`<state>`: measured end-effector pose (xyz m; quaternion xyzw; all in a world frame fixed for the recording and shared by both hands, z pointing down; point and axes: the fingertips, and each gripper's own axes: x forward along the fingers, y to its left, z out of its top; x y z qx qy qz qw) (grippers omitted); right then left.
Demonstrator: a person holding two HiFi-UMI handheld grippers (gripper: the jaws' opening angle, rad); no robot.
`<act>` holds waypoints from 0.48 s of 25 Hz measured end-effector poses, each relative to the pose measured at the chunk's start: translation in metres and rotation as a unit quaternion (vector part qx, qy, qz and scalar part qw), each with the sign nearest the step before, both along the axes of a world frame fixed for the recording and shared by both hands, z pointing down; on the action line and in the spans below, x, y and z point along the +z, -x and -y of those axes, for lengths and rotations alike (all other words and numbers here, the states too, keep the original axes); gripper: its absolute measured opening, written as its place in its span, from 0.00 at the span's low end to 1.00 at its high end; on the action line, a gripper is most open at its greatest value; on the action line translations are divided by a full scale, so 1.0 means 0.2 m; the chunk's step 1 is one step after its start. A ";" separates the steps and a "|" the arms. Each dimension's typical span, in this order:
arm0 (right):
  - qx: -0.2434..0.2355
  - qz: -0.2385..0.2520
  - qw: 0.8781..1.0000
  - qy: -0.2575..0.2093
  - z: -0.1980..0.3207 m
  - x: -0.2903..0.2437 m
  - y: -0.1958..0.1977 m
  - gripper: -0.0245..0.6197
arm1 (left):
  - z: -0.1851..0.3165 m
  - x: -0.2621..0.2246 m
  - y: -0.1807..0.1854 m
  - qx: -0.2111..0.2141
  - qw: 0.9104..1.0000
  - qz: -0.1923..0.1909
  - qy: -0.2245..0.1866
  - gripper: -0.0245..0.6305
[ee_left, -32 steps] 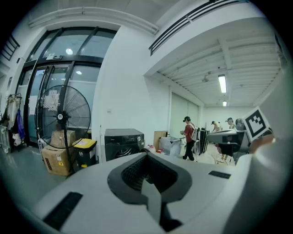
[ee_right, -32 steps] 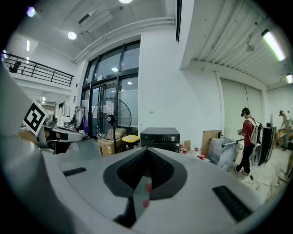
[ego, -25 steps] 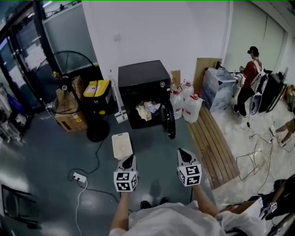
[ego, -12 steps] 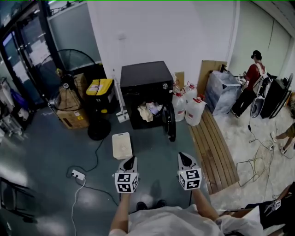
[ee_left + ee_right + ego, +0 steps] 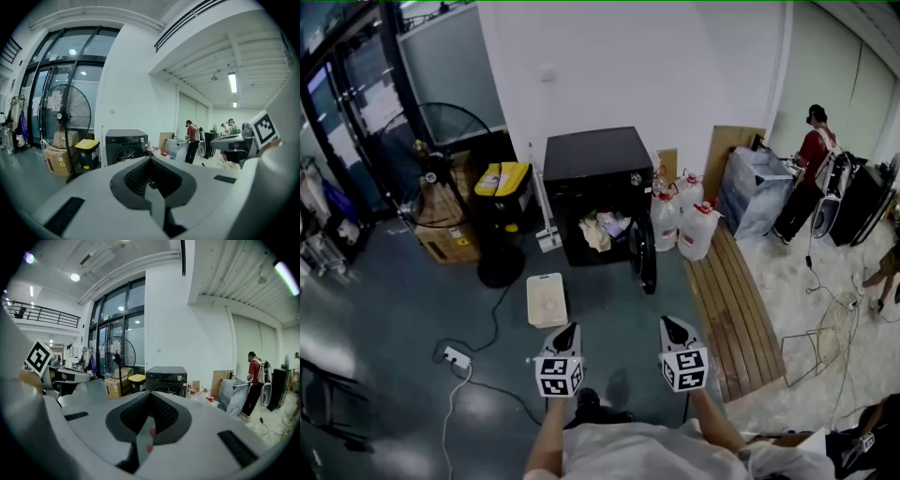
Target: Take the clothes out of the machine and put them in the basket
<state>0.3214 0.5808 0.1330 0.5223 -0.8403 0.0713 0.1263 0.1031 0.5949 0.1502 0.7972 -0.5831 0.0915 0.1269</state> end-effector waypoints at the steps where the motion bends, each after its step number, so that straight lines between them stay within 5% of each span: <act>1: 0.000 0.000 1.000 -0.001 0.02 -0.01 0.00 0.08 | 0.02 0.00 0.00 0.000 1.000 0.000 0.001 0.07; 12: -0.005 -0.006 1.000 -0.003 0.33 0.02 0.11 0.08 | 0.33 0.04 0.09 0.002 1.000 -0.002 -0.001 0.07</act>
